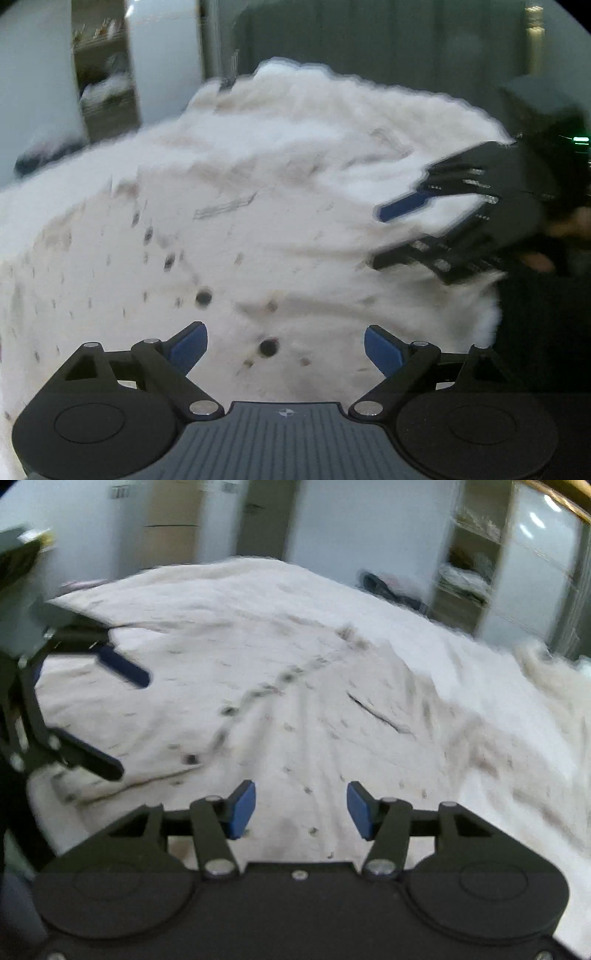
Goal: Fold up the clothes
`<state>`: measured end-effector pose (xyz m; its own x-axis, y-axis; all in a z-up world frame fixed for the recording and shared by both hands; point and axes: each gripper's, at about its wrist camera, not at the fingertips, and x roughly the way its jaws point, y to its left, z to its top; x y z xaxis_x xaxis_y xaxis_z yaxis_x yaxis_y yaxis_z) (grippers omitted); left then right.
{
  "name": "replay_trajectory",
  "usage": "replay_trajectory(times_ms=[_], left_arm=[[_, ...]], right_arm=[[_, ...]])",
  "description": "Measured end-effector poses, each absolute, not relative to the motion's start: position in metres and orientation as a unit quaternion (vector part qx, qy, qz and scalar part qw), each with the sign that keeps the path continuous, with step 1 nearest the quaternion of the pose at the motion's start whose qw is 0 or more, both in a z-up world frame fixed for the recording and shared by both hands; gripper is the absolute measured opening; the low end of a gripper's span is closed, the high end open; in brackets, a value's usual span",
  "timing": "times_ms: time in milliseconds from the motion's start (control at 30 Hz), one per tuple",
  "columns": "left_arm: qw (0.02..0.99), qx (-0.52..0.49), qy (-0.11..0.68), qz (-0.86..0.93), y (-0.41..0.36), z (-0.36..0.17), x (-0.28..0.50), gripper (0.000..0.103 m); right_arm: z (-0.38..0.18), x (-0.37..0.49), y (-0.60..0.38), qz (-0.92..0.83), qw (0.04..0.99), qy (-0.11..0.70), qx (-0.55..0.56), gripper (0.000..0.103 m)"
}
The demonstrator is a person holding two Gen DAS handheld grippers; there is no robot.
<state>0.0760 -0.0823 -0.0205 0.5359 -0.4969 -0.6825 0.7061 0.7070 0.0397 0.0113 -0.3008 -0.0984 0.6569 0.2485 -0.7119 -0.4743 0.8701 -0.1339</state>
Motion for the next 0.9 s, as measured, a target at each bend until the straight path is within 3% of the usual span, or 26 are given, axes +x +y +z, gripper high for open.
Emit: replay_trajectory(times_ms=[100, 200, 367, 433, 533, 633, 800, 900], left_arm=[[0.841, 0.184, 0.358, -0.362, -0.092, -0.041, 0.065, 0.089], [0.805, 0.235, 0.372, -0.397, -0.099, -0.063, 0.03, 0.089], [0.788, 0.252, 0.351, -0.438, -0.08, -0.047, -0.008, 0.089], [0.813, 0.171, 0.344, -0.438, -0.055, -0.014, 0.0, 0.09], [0.862, 0.052, 0.318, -0.39, -0.005, 0.026, 0.022, 0.095], [0.904, -0.05, 0.293, -0.308, 0.06, 0.047, 0.048, 0.102], [0.929, -0.218, 0.277, -0.112, 0.201, 0.023, 0.083, 0.102], [0.876, -0.402, 0.266, -0.016, 0.29, -0.029, 0.091, 0.102]], right_arm=[[-0.117, -0.006, -0.285, 0.235, 0.859, 0.414, -0.19, 0.05], [-0.127, -0.042, -0.272, 0.274, 0.823, 0.447, -0.217, 0.053], [-0.101, -0.054, -0.285, 0.328, 0.803, 0.476, -0.149, 0.054], [-0.075, -0.05, -0.3, 0.365, 0.802, 0.466, -0.08, 0.054], [-0.046, -0.042, -0.329, 0.382, 0.831, 0.405, 0.015, 0.066], [-0.036, -0.03, -0.36, 0.368, 0.856, 0.347, 0.111, 0.067], [-0.052, -0.013, -0.408, 0.263, 0.886, 0.327, 0.196, 0.067], [-0.066, -0.019, -0.427, 0.216, 0.891, 0.324, 0.233, 0.067]])
